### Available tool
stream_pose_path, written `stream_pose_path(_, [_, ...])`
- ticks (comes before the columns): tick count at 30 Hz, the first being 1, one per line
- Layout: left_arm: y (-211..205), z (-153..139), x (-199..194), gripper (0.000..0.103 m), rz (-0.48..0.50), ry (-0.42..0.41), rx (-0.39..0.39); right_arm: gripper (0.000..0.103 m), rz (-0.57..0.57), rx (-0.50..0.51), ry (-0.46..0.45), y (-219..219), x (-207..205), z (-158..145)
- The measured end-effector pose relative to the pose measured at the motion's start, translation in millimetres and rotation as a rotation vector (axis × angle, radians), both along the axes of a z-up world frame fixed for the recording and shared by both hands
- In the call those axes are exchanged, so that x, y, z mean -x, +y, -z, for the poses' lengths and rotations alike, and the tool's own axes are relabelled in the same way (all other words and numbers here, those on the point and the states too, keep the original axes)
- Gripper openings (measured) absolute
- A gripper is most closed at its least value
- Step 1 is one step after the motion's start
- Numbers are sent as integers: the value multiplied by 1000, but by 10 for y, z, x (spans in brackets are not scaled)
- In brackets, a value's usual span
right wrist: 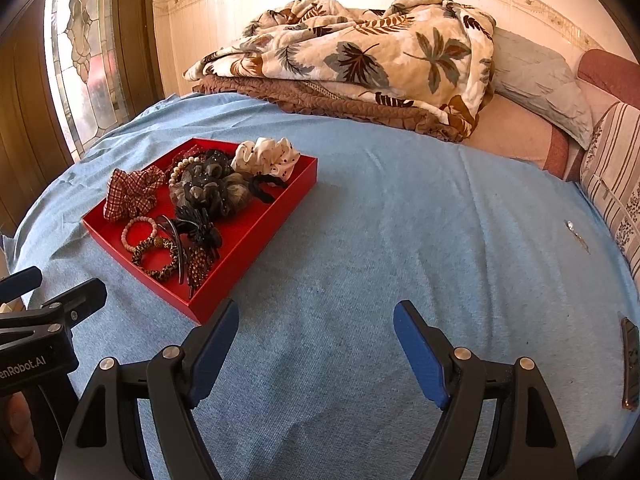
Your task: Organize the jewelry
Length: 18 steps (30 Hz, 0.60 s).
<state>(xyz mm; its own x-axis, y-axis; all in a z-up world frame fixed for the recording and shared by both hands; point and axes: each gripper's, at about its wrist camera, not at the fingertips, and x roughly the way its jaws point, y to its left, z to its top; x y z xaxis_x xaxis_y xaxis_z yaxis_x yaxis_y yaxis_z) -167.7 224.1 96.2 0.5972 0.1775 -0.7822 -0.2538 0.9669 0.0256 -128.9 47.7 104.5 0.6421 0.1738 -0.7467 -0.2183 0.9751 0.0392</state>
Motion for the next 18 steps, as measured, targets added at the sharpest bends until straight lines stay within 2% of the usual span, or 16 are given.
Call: stream_pose_path(18, [-4, 7, -5, 103, 4, 1, -1, 84, 0, -3, 4, 0, 3, 18])
